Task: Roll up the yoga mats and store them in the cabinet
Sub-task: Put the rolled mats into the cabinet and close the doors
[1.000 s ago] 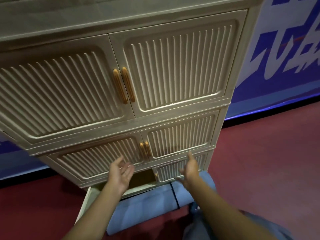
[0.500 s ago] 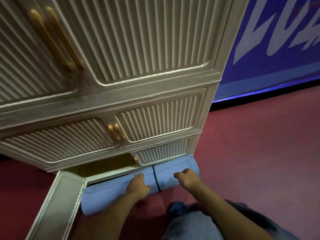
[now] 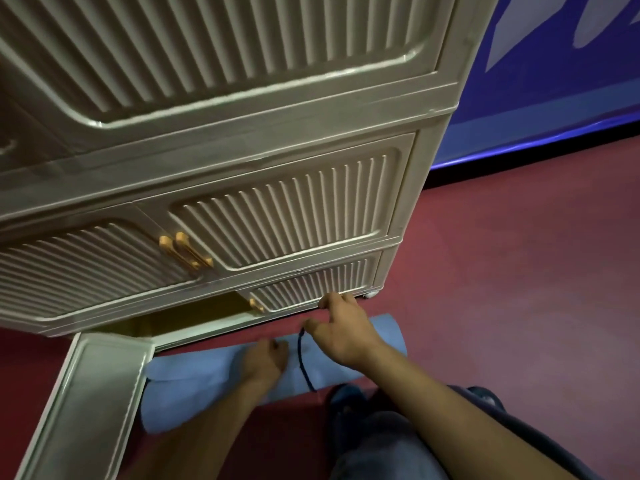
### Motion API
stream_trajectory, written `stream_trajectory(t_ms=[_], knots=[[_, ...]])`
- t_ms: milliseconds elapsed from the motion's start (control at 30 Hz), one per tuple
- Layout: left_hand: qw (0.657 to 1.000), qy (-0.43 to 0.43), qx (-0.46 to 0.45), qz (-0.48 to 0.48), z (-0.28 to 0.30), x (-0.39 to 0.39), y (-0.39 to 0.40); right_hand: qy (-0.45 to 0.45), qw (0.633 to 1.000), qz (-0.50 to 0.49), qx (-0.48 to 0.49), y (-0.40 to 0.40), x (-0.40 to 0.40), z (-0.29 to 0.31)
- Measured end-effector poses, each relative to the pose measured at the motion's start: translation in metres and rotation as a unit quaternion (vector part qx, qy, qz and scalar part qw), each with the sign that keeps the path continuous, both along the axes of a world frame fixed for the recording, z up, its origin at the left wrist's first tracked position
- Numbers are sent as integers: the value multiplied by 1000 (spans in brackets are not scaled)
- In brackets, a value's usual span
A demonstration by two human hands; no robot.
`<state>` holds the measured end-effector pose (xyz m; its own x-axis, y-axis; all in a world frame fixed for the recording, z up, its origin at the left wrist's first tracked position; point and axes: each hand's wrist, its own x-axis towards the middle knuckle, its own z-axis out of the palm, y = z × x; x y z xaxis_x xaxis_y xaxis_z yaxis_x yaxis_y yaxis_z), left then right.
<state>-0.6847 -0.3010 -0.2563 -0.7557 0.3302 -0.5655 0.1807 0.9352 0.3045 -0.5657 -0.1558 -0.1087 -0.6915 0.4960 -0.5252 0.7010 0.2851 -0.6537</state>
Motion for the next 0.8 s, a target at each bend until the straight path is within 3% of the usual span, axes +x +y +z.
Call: stream_trajectory(t_ms=[67, 133, 233, 300, 333, 400, 433, 467, 533, 667, 800], knots=[[973, -7, 98, 208, 1, -19, 7, 0, 1000, -1, -2, -1, -3, -1], [937, -2, 134, 324, 6, -39, 17, 1, 1000, 4, -2, -4, -8, -2], [939, -86, 128, 309, 10, -54, 33, 1, 1000, 17, -6, -10, -13, -3], [926, -205, 131, 288, -10, -57, 36, -11, 999, 23, -20, -12, -14, -6], [922, -253, 112, 270, -35, -60, 31, -18, 999, 23, -28, -11, -14, -7], [955, -260, -18, 143, -65, -54, 15, -28, 999, 23, -36, -10, -13, -11], [976, -202, -82, 13, -62, -44, 6, -30, 999, 21, -37, -9, -12, -13], [975, -131, -145, -101, -59, -32, -5, -31, 999, 18, -36, -7, -11, -14], [958, -9, -162, -237, -47, 0, -31, -33, 999, 8, -34, -6, -8, -19], [937, 60, -187, -290, -65, 7, -51, -30, 998, -10, -52, -9, -3, -25], [921, 114, -156, -338, -100, -5, -66, -17, 998, 5, -63, -16, 2, -24]])
